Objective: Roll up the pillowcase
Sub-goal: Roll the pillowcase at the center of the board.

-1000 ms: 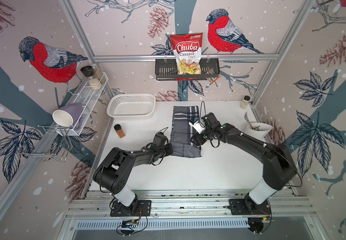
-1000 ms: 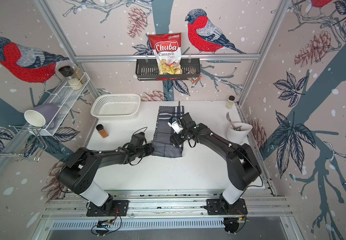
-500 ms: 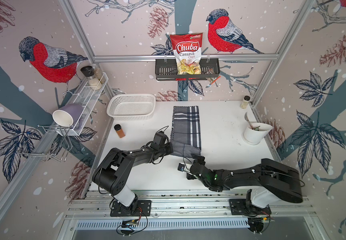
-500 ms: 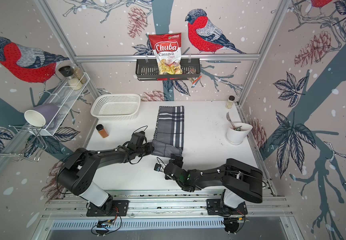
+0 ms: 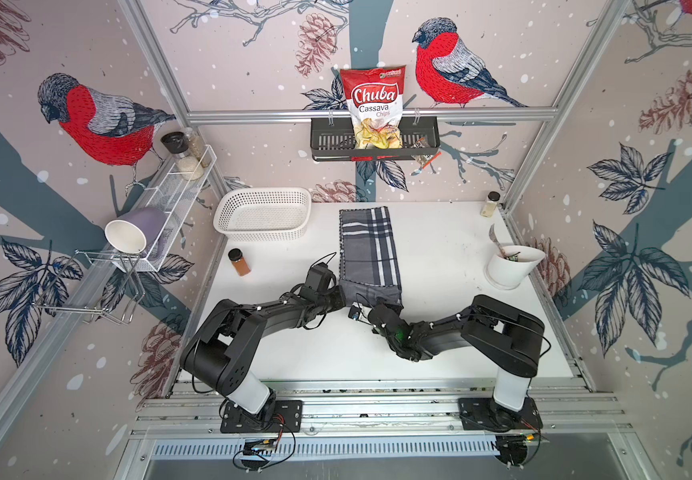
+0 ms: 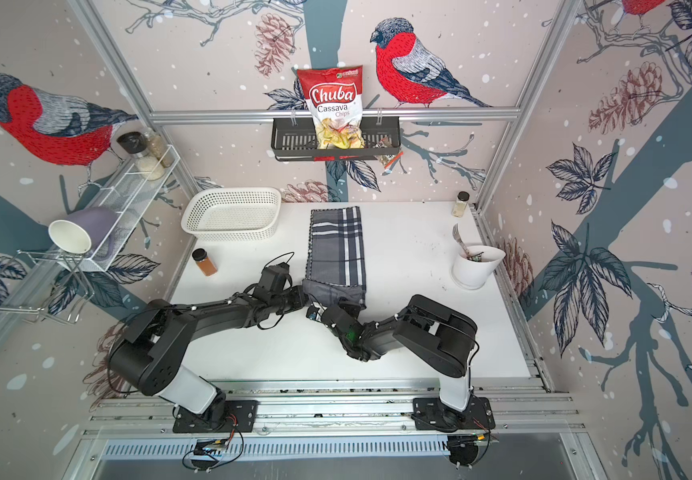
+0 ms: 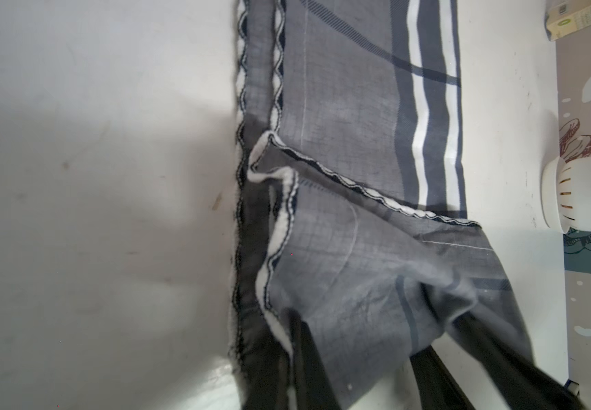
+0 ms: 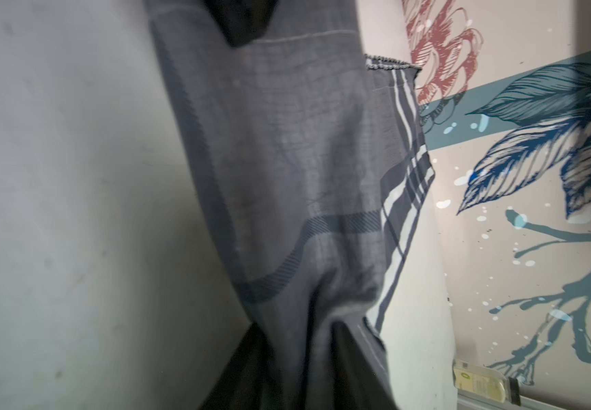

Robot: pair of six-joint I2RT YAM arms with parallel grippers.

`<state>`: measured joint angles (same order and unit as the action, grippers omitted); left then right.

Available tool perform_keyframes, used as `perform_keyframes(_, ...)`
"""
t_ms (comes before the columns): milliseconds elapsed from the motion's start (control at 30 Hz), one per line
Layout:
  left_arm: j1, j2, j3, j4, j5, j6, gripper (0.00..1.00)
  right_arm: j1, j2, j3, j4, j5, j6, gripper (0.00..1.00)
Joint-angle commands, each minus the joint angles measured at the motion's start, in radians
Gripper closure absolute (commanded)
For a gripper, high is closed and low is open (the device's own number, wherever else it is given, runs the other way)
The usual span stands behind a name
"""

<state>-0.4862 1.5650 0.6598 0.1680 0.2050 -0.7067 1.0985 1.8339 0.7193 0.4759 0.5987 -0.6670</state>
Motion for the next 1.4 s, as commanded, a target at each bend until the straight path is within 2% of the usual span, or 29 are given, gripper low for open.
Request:
perform_keyframes(0,0.01,-0.039,-0.004,-0.034,-0.032,-0.017,0.13,-0.013,-0.073,0.033,-0.197,-0.207,0.144,1.0)
perform_keyframes(33,0.017,-0.056,-0.01,-0.038,-0.037,-0.025,0.05,-0.02,-0.098,0.047,-0.254,-0.266,0.177,1.0)
perform_keyframes(267,0.144,-0.221,-0.099,-0.027,0.001,-0.089,0.05,-0.072,-0.169,0.149,-0.606,-0.542,0.333,1.0)
perform_keyframes(433,0.153,-0.345,-0.112,-0.103,-0.073,-0.03,0.05,-0.144,-0.167,0.245,-0.824,-0.815,0.398,1.0)
perform_keyframes(633,0.153,-0.407,-0.169,-0.051,-0.025,0.015,0.05,-0.272,-0.063,0.438,-1.097,-1.168,0.355,1.0)
perform_keyframes(833,0.142,-0.453,-0.215,0.047,0.066,0.052,0.06,-0.359,0.076,0.648,-1.348,-1.264,0.258,1.0)
perform_keyframes(1000,0.121,-0.518,-0.224,0.109,0.109,0.102,0.29,-0.411,0.175,0.803,-1.493,-1.348,0.204,1.0)
perform_keyframes(1033,0.12,-0.524,-0.227,0.129,0.12,0.109,0.31,-0.417,0.202,0.834,-1.513,-1.35,0.201,1.0)
perform_keyframes(1100,0.116,-0.526,-0.237,0.17,0.136,0.118,0.29,-0.428,0.258,0.888,-1.56,-1.36,0.177,1.0)
perform_keyframes(1167,0.113,-0.501,-0.248,0.22,0.154,0.126,0.22,-0.434,0.315,0.943,-1.601,-1.352,0.161,1.0)
perform_keyframes(1233,0.104,-0.445,-0.242,0.249,0.16,0.133,0.19,-0.44,0.37,1.005,-1.638,-1.353,0.148,1.0)
perform_keyframes(1367,0.067,-0.345,-0.229,0.303,0.126,0.138,0.19,-0.448,0.447,1.138,-1.711,-1.344,0.133,1.0)
